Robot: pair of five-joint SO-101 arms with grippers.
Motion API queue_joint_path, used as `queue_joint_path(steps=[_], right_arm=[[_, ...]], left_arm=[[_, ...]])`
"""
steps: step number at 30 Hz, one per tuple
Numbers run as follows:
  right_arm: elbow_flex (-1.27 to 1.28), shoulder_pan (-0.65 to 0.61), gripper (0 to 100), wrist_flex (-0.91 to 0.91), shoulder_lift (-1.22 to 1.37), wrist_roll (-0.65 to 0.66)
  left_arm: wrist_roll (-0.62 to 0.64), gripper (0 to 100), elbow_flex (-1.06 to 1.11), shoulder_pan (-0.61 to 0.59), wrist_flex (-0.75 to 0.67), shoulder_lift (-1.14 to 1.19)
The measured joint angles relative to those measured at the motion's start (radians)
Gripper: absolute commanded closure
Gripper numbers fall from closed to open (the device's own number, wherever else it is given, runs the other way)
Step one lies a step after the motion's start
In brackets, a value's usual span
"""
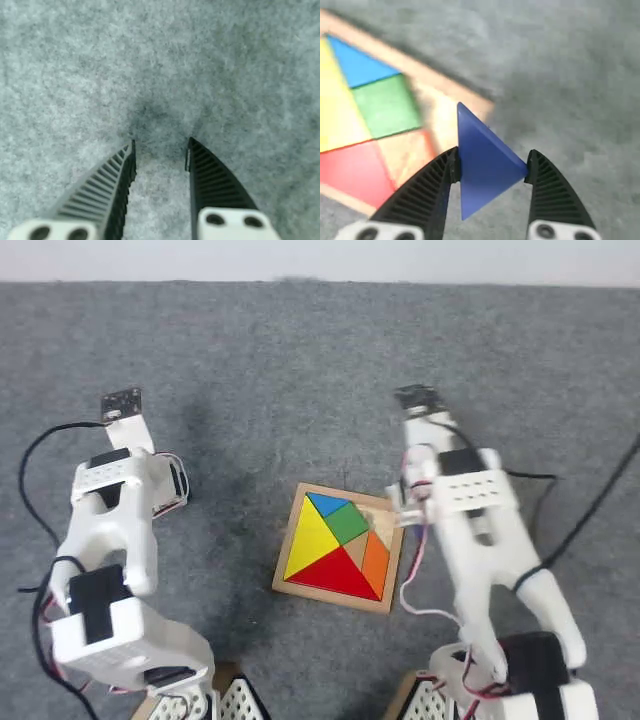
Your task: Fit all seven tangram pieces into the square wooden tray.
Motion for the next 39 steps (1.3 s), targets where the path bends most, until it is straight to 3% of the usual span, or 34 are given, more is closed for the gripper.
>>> queue_joint_path(steps=[4, 13, 31, 39], right_arm=[[-0.040, -0.077, 85.5, -0.009, 0.084, 0.014], [-0.267, -0.118, 85.5, -0.011, 0.364, 0.054], [-0.282, -0.150, 84.9, 0.020, 0.393, 0.160], [-0.282, -0.150, 73.1, 0.052, 0.393, 0.219]], left_arm=[[0.000, 85, 0.000, 0.011, 0.000, 0.000], [0.000, 85, 0.000, 0.011, 0.000, 0.000], [0.000, 85, 0.000, 0.011, 0.000, 0.000], [0.000, 85, 0.000, 0.011, 0.000, 0.000]])
